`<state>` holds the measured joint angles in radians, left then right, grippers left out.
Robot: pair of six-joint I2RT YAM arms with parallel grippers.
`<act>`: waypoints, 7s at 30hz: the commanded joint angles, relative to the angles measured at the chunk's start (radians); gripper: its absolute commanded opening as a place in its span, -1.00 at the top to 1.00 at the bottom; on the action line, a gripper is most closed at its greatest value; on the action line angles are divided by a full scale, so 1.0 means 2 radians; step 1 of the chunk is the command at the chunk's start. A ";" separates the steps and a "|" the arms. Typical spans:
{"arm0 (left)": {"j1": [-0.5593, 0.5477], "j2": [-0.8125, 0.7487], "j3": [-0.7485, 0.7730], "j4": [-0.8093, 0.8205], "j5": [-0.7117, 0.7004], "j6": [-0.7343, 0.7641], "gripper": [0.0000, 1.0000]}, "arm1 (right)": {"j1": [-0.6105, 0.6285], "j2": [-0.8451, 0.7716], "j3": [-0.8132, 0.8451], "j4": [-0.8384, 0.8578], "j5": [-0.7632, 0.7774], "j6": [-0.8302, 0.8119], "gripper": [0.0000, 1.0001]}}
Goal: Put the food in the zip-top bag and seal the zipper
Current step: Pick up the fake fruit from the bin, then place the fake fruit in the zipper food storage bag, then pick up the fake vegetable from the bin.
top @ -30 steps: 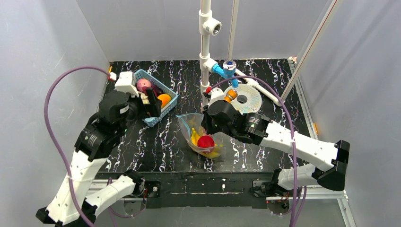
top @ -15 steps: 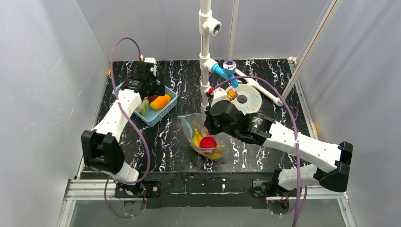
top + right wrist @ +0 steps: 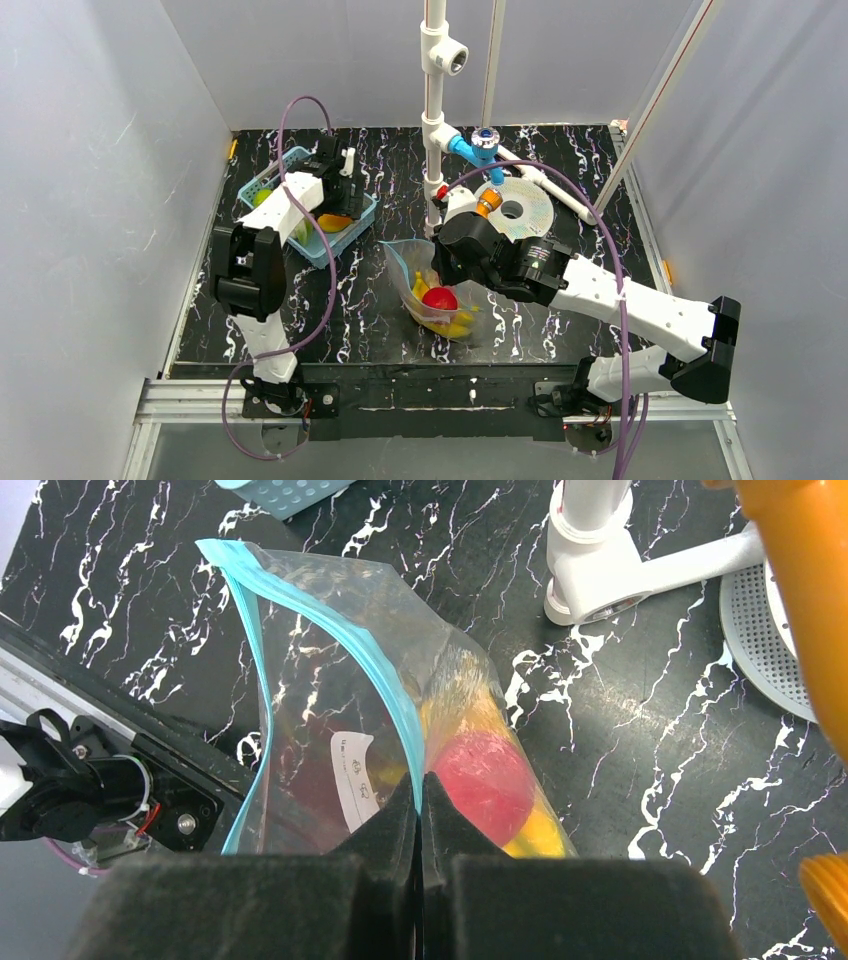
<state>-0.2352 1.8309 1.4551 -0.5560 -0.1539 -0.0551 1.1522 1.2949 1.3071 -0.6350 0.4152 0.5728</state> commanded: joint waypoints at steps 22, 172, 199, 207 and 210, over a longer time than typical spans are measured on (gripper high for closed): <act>0.004 0.052 0.027 -0.053 0.017 0.020 -0.40 | 0.002 -0.027 0.000 0.002 -0.004 0.023 0.97; 0.011 -0.405 -0.033 -0.143 0.026 -0.216 -0.85 | -0.004 -0.015 0.012 0.018 -0.057 -0.023 0.97; 0.150 -0.010 0.045 0.018 0.167 -0.114 -0.51 | -0.006 0.045 0.041 -0.018 -0.038 -0.018 0.97; 0.150 0.004 0.046 0.011 0.138 -0.100 -0.38 | -0.006 0.044 0.044 -0.022 -0.044 -0.017 0.97; 0.150 0.019 0.050 0.010 0.135 -0.092 -0.27 | -0.006 0.045 0.051 -0.028 -0.042 -0.018 0.97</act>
<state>0.0654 1.8618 1.5234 -0.5201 0.1448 -0.2741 1.1454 1.3842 1.3537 -0.6685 0.3340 0.5358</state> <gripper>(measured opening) 0.678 0.028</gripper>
